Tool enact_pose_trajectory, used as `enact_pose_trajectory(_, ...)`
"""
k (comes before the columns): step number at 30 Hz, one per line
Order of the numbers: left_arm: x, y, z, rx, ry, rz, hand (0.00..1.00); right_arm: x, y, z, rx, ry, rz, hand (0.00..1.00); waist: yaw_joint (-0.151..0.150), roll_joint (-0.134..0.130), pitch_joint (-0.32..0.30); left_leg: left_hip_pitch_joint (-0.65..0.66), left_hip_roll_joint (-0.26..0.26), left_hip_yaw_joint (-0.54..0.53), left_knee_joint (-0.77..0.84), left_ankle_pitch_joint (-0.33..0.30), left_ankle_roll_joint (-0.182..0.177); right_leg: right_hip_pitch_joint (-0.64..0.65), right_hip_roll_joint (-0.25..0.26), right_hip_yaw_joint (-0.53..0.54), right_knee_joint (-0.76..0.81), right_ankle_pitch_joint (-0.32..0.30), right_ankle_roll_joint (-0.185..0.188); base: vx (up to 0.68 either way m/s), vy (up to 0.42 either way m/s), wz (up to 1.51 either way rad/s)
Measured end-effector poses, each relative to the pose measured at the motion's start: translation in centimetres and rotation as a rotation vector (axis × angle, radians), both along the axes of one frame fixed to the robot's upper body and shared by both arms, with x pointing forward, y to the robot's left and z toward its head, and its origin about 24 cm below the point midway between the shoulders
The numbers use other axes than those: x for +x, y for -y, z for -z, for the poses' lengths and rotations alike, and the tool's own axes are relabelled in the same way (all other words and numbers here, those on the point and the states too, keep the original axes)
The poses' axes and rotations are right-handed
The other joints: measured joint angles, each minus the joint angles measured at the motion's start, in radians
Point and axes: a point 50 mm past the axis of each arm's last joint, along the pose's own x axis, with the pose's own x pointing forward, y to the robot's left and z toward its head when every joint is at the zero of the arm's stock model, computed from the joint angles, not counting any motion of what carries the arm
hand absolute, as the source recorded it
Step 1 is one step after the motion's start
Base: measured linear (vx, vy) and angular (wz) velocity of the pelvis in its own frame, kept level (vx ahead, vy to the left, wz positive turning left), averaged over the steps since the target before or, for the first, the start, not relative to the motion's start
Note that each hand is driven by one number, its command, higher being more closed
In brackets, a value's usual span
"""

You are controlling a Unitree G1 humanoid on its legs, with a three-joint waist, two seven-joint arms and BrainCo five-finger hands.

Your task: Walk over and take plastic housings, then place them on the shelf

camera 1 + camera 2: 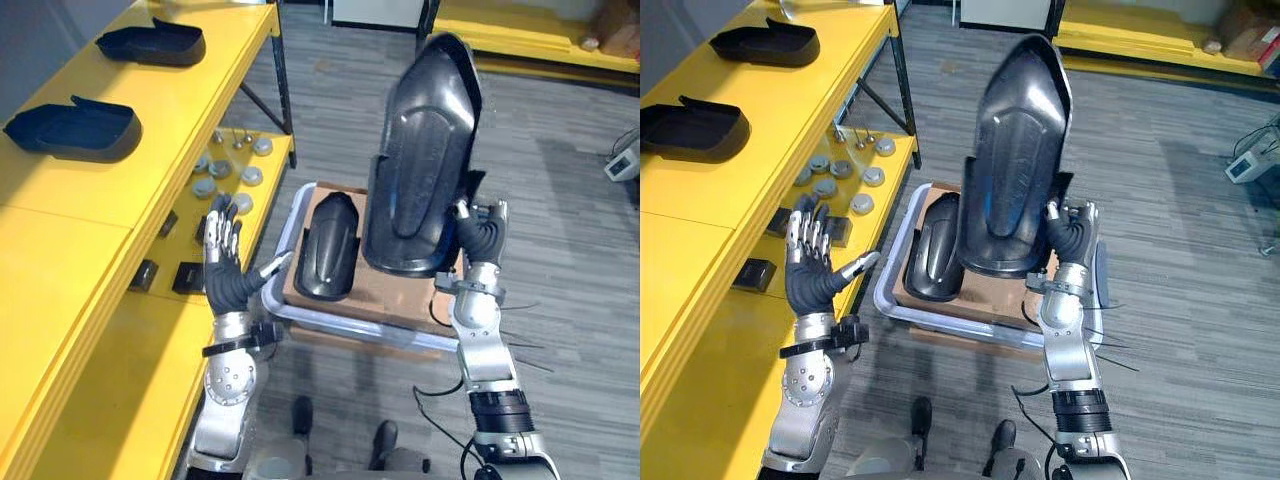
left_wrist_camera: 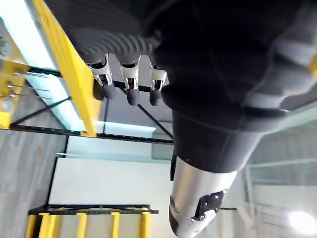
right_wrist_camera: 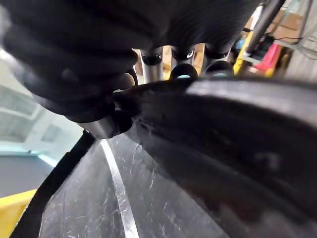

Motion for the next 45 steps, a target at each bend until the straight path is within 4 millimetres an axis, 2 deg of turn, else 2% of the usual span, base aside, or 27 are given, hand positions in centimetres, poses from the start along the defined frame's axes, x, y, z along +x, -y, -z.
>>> enact_pose_trajectory(7,0.5,1.6,0.7,0.064,-0.066,0.035,0.00,-0.3,-3.0,-0.2,0.000,0.006,-0.102,1.00,-0.004,0.004,-0.047,0.010,0.001,0.007,-0.001,0.000,0.000,0.003,0.001,0.012,0.001,0.002,-0.001,-0.02,0.000,-0.04)
enact_pose_trajectory(13,1.7,2.6,2.8,0.100,-0.190,0.057,0.00,-0.6,-6.1,0.0,0.001,-0.012,-0.229,1.00,-0.008,0.004,-0.057,0.024,0.002,0.025,-0.007,0.000,0.000,0.010,0.001,0.028,-0.003,0.006,-0.001,-0.02,0.000,-0.07)
enact_pose_trajectory(15,2.0,2.8,3.2,0.108,-0.210,0.060,0.00,-0.7,-6.4,0.0,-0.001,-0.013,-0.240,1.00,-0.008,0.003,-0.057,0.024,0.002,0.028,-0.009,0.000,0.000,0.011,0.002,0.030,-0.009,0.009,-0.001,-0.02,0.000,-0.05)
enact_pose_trajectory(16,2.1,2.7,3.4,0.103,-0.223,0.060,1.00,-0.7,-6.5,0.0,-0.002,-0.014,-0.244,1.00,-0.010,0.002,-0.059,0.024,0.002,0.030,-0.009,0.000,0.000,0.011,0.002,0.033,-0.013,0.012,-0.001,0.00,-0.002,-0.06)
enact_pose_trajectory(19,2.3,2.7,4.4,0.054,-0.276,0.068,1.00,-0.8,-6.8,0.0,-0.002,-0.015,-0.259,1.00,-0.023,0.001,-0.066,0.025,0.002,0.039,-0.006,0.000,0.000,0.013,0.004,0.039,-0.024,0.020,-0.001,0.01,-0.004,-0.06)
enact_pose_trajectory(24,2.4,2.9,5.2,-0.036,-0.327,0.106,1.00,-1.1,-6.8,0.7,0.017,-0.039,-0.260,1.00,-0.026,0.001,-0.087,0.026,0.003,0.052,-0.005,0.000,0.000,0.015,0.008,0.052,-0.040,0.030,-0.002,0.01,-0.005,-0.08)
enact_pose_trajectory(25,2.4,2.9,5.2,-0.044,-0.329,0.108,1.00,-1.1,-6.8,0.9,0.019,-0.043,-0.257,0.00,-0.026,0.001,-0.087,0.026,0.003,0.052,-0.005,0.000,0.000,0.015,0.009,0.052,-0.040,0.030,-0.002,0.00,0.000,0.00)
enact_pose_trajectory(31,2.8,1.6,6.3,-0.075,-0.386,0.047,1.00,-1.7,-8.2,1.7,0.044,-0.100,-0.385,0.00,-0.027,0.002,-0.095,0.028,0.012,0.051,-0.010,-0.001,-0.001,0.016,0.016,0.056,-0.044,0.032,-0.005,-0.02,-0.009,-0.03)
enact_pose_trajectory(33,2.8,1.4,6.9,-0.066,-0.408,0.037,1.00,-1.9,-8.1,2.5,0.079,-0.139,-0.413,0.00,-0.024,0.002,-0.119,0.025,0.011,0.048,-0.010,-0.001,-0.001,0.017,0.015,0.050,-0.046,0.032,-0.005,0.00,-0.007,0.06)
enact_pose_trajectory(39,2.8,0.8,7.0,-0.052,-0.411,0.031,1.00,-1.8,-7.4,2.4,0.130,-0.138,-0.468,0.00,-0.025,0.001,-0.134,0.026,0.009,0.045,-0.010,0.000,-0.001,0.019,0.014,0.048,-0.045,0.032,-0.005,0.00,-0.001,0.01)
enact_pose_trajectory(42,2.4,0.6,6.9,-0.026,-0.400,0.029,1.00,-1.9,-7.0,2.0,0.165,-0.114,-0.502,0.00,-0.025,0.001,-0.134,0.026,0.009,0.042,-0.010,0.000,-0.001,0.020,0.014,0.047,-0.045,0.032,-0.005,0.00,0.000,0.00)
enact_pose_trajectory(45,2.0,0.5,6.3,-0.026,-0.370,0.014,1.00,-2.3,-5.2,-0.1,0.241,0.003,-0.483,0.00,-0.025,0.001,-0.134,0.026,0.008,0.038,-0.010,0.000,-0.001,0.022,0.014,0.044,-0.045,0.031,-0.004,0.00,-0.004,0.03)
